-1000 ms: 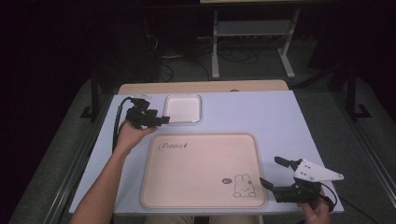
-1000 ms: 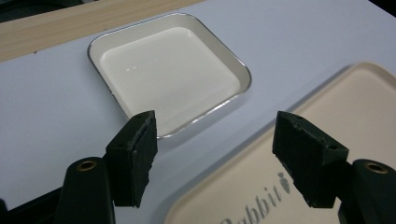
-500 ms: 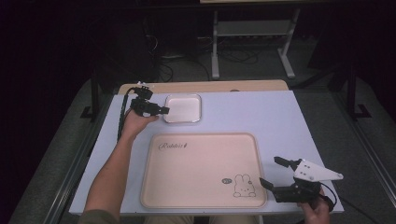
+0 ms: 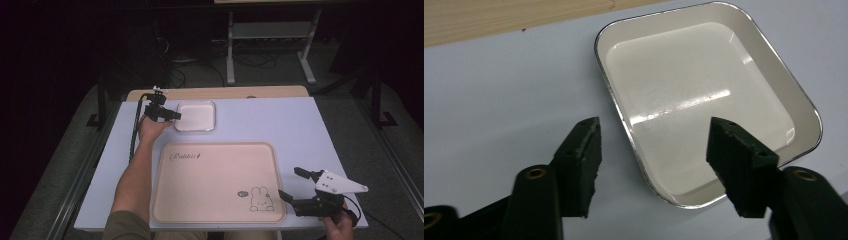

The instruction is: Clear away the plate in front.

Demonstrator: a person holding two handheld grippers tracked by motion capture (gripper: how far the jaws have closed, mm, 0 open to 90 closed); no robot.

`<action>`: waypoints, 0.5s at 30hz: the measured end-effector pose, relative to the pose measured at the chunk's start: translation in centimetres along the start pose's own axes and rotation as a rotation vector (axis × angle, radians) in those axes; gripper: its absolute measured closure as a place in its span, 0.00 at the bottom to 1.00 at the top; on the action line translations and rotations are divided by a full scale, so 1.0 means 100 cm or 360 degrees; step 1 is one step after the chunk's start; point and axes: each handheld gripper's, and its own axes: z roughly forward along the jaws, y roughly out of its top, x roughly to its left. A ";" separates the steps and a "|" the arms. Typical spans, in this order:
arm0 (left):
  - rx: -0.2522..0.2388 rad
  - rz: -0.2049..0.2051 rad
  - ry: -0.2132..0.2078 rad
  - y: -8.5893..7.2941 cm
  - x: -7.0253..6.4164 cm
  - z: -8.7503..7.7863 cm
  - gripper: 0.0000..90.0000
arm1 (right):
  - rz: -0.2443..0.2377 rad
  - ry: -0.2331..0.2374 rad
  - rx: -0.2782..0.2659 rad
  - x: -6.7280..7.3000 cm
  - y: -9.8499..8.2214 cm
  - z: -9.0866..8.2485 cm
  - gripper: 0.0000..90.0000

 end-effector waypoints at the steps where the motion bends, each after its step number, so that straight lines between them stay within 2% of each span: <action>1: 0.0010 -0.0006 0.0011 0.000 0.000 0.001 0.44 | 0.0006 -0.0004 0.0000 0.000 0.000 0.000 0.15; 5: 0.0051 -0.0033 0.0023 -0.003 0.003 0.006 0.49 | -0.0002 -0.0002 0.0000 0.000 0.000 0.000 0.15; 6: 0.0058 -0.0060 -0.0007 -0.005 0.004 0.009 0.51 | -0.0005 -0.0002 0.0002 0.001 0.000 0.000 0.15; 8: 0.0076 -0.0074 -0.0009 -0.007 0.004 0.012 0.57 | -0.0007 -0.0001 0.0002 0.001 0.000 0.000 0.15; 9: 0.0086 -0.0071 -0.0006 -0.009 0.004 0.014 0.57 | -0.0007 -0.0001 0.0002 0.001 0.000 0.000 0.15; 11: 0.0093 -0.0085 0.0015 -0.011 0.004 0.018 0.59 | -0.0007 -0.0002 0.0002 0.000 0.000 0.000 0.15; 12: 0.0090 -0.0091 0.0046 -0.013 0.004 0.019 0.59 | -0.0007 -0.0001 0.0001 0.000 0.000 0.000 0.15; 15: 0.0108 -0.0122 0.0066 -0.014 0.006 0.024 0.60 | -0.0002 -0.0003 -0.0003 0.000 0.000 -0.001 0.15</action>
